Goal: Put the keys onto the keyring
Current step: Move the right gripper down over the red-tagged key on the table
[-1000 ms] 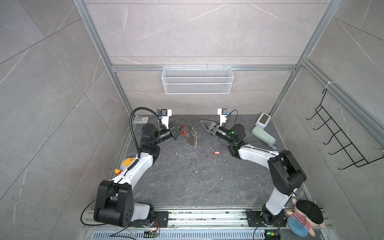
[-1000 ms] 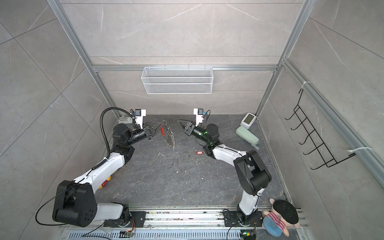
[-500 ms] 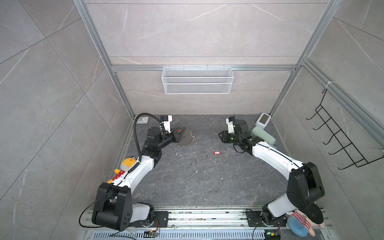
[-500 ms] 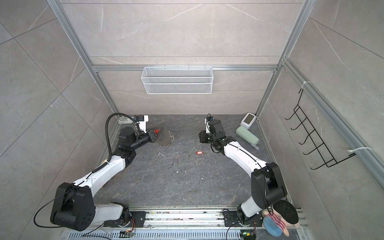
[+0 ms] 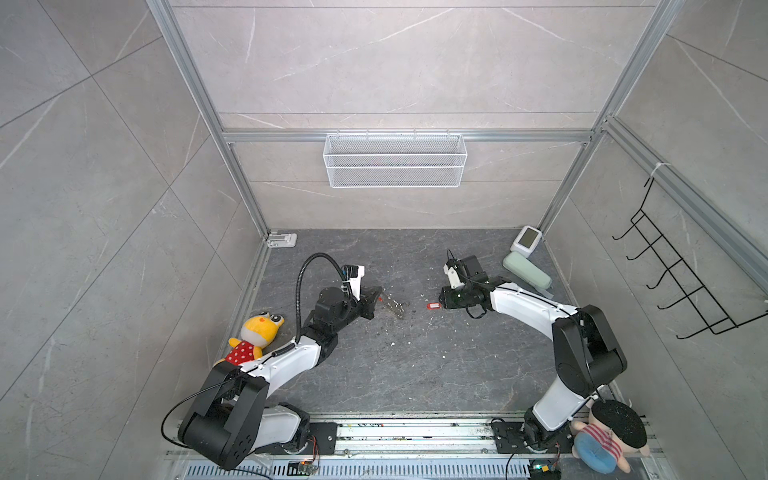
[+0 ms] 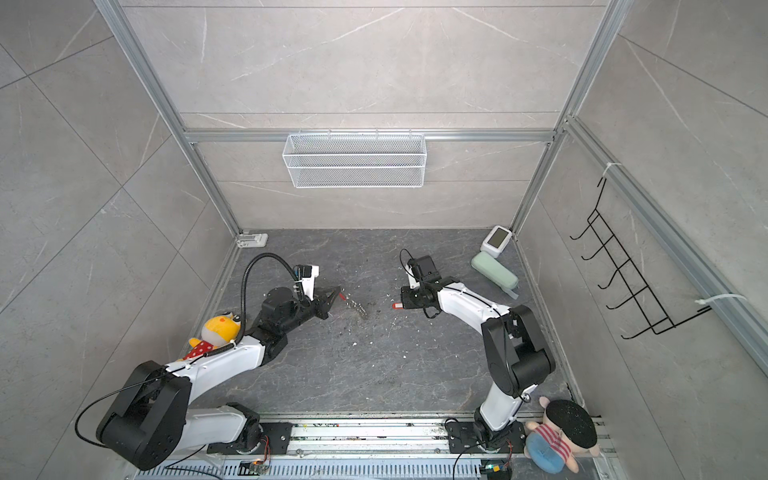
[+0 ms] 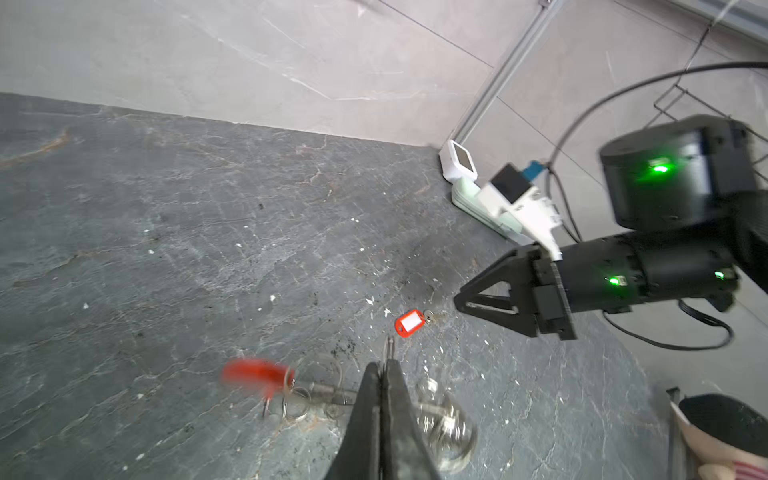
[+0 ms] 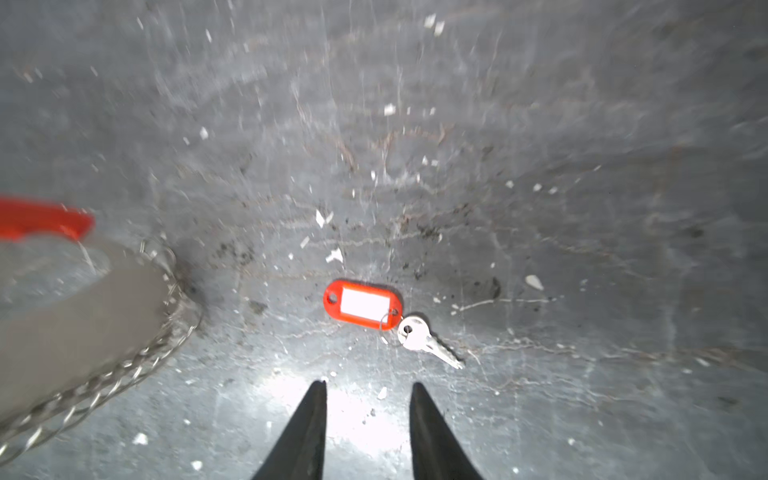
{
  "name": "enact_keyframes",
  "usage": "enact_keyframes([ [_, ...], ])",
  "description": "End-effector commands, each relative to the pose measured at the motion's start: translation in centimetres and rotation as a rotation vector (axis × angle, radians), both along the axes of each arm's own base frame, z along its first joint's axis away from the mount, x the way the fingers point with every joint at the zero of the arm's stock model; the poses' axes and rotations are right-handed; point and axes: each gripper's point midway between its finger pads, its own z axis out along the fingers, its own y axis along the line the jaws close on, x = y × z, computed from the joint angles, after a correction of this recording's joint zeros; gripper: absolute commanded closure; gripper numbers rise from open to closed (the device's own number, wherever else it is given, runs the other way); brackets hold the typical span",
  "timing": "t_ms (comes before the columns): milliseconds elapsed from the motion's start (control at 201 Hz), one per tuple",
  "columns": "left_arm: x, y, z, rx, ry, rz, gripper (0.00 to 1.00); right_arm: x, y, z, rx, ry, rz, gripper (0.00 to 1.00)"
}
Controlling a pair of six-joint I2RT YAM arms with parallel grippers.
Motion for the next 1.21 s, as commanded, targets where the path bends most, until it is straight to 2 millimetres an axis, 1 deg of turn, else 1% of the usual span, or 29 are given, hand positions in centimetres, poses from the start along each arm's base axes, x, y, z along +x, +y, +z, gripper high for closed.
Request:
enact_keyframes([
  [0,-0.4,-0.5,2.0,0.056,-0.112,0.000,1.00,-1.3,0.3,-1.9,-0.029,0.059,0.049,0.63],
  [105,-0.8,-0.5,0.7,0.071,-0.104,0.001,1.00,-1.2,0.8,-2.4,-0.081,0.057,0.072,0.63],
  [249,-0.7,-0.6,0.6,0.081,-0.104,-0.002,1.00,-0.5,0.6,-2.7,-0.152,0.048,0.105,0.62],
  [349,-0.7,-0.1,0.6,0.103,-0.115,0.017,1.00,-0.4,0.6,-3.2,-0.205,0.060,0.147,0.58],
  [443,-0.6,0.3,0.7,0.109,-0.131,0.037,1.00,-0.1,0.3,-3.5,-0.252,0.067,0.169,0.57],
  [548,-0.8,-0.1,0.9,0.096,-0.127,0.017,1.00,-0.1,0.3,-4.0,-0.286,0.072,0.199,0.56],
  [652,-0.7,-0.2,0.7,0.098,-0.122,0.015,1.00,0.0,0.3,-4.4,-0.309,0.086,0.219,0.55],
  [717,-0.7,-0.2,0.6,0.099,-0.118,0.014,1.00,0.0,0.6,-4.5,-0.313,0.093,0.237,0.55],
  [827,-0.8,-0.4,0.6,0.094,-0.116,0.006,1.00,0.3,0.4,-4.9,-0.335,0.103,0.234,0.55],
  [986,-0.9,-0.4,0.9,0.090,-0.120,0.002,1.00,1.0,0.1,-4.8,-0.362,0.089,0.216,0.59],
  [1200,-0.9,-0.5,0.9,0.089,-0.119,-0.005,1.00,1.3,0.2,-4.8,-0.369,0.088,0.218,0.62],
])
